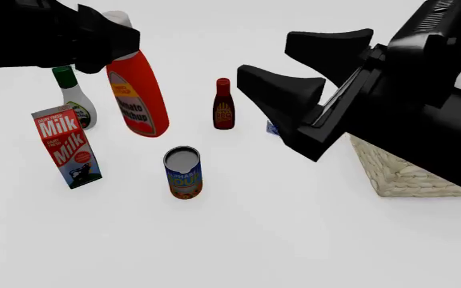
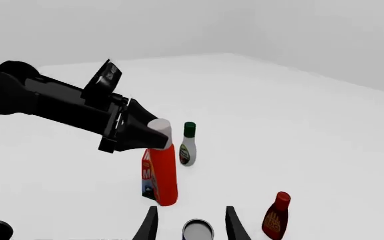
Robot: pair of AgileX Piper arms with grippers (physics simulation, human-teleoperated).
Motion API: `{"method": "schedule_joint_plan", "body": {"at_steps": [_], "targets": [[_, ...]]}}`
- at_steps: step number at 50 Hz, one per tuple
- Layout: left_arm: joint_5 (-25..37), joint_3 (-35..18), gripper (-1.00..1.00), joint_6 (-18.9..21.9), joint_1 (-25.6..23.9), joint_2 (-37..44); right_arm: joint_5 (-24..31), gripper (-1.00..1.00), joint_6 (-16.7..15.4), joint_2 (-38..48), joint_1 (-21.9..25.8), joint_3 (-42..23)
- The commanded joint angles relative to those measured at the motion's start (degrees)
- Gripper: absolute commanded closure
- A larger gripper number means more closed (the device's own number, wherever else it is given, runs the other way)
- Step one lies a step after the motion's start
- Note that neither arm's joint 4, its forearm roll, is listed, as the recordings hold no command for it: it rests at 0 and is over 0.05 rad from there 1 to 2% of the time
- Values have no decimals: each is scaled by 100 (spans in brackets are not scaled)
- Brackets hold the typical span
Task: Pick the ketchup and place it in the basket.
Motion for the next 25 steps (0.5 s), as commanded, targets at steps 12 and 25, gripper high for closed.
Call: {"method": "schedule_joint_plan", "body": {"at_steps": [12, 25], "targets": [[-30, -22, 100, -19, -361, 26, -93, -100, 222, 588, 246, -296], [105, -49, 100, -55, -586, -67, -195, -100, 278, 944, 354, -451]]}}
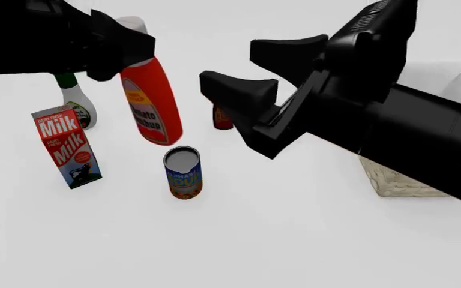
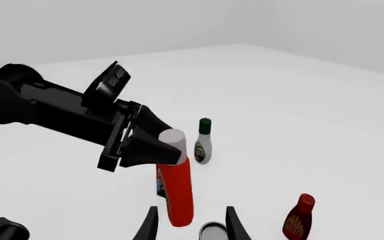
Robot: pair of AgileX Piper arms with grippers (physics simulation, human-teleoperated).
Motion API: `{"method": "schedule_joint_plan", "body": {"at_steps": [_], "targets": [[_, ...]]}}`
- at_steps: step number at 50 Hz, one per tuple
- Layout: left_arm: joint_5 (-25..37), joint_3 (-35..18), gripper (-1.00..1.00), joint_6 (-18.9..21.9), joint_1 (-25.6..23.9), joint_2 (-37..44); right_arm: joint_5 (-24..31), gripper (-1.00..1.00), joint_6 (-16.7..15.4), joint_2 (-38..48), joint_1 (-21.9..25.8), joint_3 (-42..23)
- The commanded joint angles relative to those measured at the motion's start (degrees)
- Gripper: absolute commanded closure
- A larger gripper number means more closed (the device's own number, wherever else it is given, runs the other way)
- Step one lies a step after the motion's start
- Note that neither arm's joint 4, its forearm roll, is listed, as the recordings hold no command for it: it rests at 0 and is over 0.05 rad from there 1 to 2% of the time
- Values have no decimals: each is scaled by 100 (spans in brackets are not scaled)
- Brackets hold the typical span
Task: Pick the ketchup and place it in the basket.
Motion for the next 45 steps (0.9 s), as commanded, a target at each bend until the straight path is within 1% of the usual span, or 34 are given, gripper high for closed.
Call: {"method": "schedule_joint_plan", "body": {"at_steps": [1, 7, 9, 13, 29, 30, 35, 36, 45], "targets": [[83, -47, 100, 31, -193, -76, -89, -100, 66, 325, 107, -129], [137, -85, 100, 1, -280, -101, -126, -100, 95, 449, 166, -165], [137, -107, 100, -8, -287, -91, -148, -100, 173, 464, 237, -153], [146, -147, 100, -22, -325, -66, -248, -100, 226, 540, 345, -114], [128, -118, 100, -92, -476, -21, -449, -100, 350, 893, 405, -136], [126, -105, 100, -95, -498, -18, -482, -100, 309, 926, 395, -130], [175, -102, 100, -115, -583, -45, -523, -100, 331, 997, 402, -148], [189, -107, 100, -127, -599, -46, -528, -100, 289, 1016, 408, -148], [237, -69, 100, -121, -642, -96, -550, -100, 265, 1128, 424, -188]]}}
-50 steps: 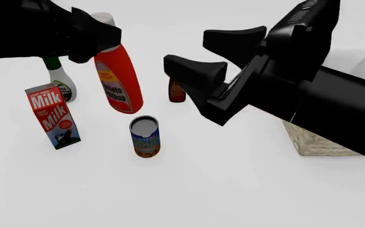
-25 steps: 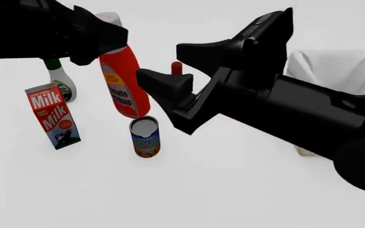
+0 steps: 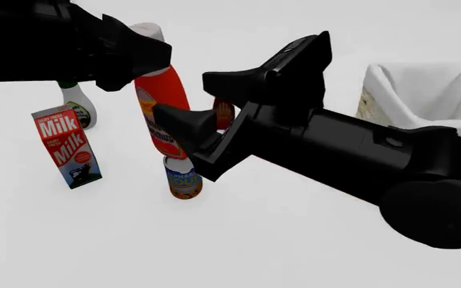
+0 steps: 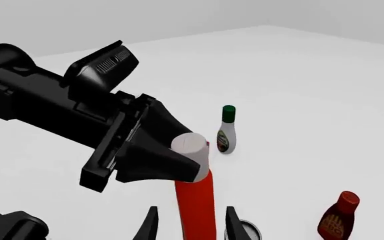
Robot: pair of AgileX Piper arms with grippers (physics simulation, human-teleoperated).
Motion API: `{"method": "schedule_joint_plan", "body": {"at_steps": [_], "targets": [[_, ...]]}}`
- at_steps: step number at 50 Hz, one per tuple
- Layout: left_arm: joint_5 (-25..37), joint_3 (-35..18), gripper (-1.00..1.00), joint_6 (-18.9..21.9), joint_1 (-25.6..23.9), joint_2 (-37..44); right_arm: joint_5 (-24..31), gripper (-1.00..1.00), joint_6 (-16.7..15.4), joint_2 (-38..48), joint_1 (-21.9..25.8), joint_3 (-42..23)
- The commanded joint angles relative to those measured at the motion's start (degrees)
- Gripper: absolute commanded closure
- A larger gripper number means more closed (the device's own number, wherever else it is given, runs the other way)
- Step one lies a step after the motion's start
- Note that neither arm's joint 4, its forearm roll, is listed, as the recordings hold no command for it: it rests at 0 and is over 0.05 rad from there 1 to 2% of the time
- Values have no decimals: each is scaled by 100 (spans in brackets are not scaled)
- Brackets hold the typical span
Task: Pick the ketchup and place it in the basket.
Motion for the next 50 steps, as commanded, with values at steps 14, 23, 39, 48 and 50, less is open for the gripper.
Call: {"method": "schedule_joint_plan", "body": {"at_steps": [14, 23, 39, 48, 50], "targets": [[190, 23, 100, -26, -218, -188, -87, -100, -71, 360, 42, -138], [325, -101, 100, -46, -317, -223, -176, -100, -10, 563, 58, -146], [405, -230, 100, -87, -443, -198, -428, -100, 69, 895, 28, -101], [486, -321, 100, -145, -552, -213, -518, 100, 96, 943, 83, 3], [489, -328, 100, -172, -576, -207, -509, 100, 113, 929, 86, 11]]}}
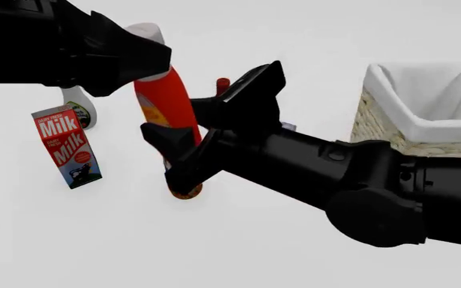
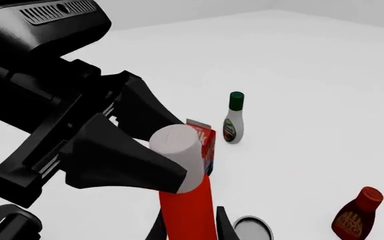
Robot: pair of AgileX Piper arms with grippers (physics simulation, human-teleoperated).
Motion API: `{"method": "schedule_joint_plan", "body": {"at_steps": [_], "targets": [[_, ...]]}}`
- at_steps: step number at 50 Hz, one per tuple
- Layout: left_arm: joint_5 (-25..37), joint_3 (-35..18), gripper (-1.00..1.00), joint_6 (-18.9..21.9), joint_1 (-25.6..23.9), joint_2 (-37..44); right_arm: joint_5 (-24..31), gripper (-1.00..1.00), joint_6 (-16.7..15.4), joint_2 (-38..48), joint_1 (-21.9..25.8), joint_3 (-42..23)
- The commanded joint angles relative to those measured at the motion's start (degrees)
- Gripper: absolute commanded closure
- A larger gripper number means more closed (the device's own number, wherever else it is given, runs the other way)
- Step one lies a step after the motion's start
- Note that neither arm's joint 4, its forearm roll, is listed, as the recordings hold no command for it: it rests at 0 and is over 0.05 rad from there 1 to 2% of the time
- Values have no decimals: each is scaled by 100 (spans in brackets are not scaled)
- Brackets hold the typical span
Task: Pick the ketchup and place it in the basket.
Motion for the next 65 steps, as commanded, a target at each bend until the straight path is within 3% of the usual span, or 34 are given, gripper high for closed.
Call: {"method": "schedule_joint_plan", "body": {"at_steps": [1, 14, 15, 34, 46, 50, 58, 59, 60, 61, 65], "targets": [[53, -150, 100, 49, -155, -48, -59, 100, 37, 92, 17, 112], [22, -103, 100, 51, -161, -30, -22, 100, 1, -28, -15, 186], [23, -116, -100, 46, -179, -25, -14, 100, 16, -46, -11, 193], [5, -215, -100, 52, -58, -155, 30, 100, 26, -85, -73, 250], [-66, -46, -100, -140, 325, -510, 129, 100, 116, -273, -516, 329], [-157, 154, -100, -321, 588, -722, 186, 100, 134, -435, -793, 339], [-548, 811, -100, -298, 954, -1105, 255, 100, 267, -727, -1208, 385], [-597, 875, -100, 17, 1112, -1201, 270, 100, 254, -730, -1242, 379], [-650, 943, -100, 86, 1174, -1274, 270, 100, 234, -728, -1294, 375], [-709, 1096, -100, -87, 1220, -1304, 280, 100, 250, -739, -1378, 367], [-887, 1422, -100, -49, 1345, -1498, 302, 100, 252, -784, -1531, 356]]}}
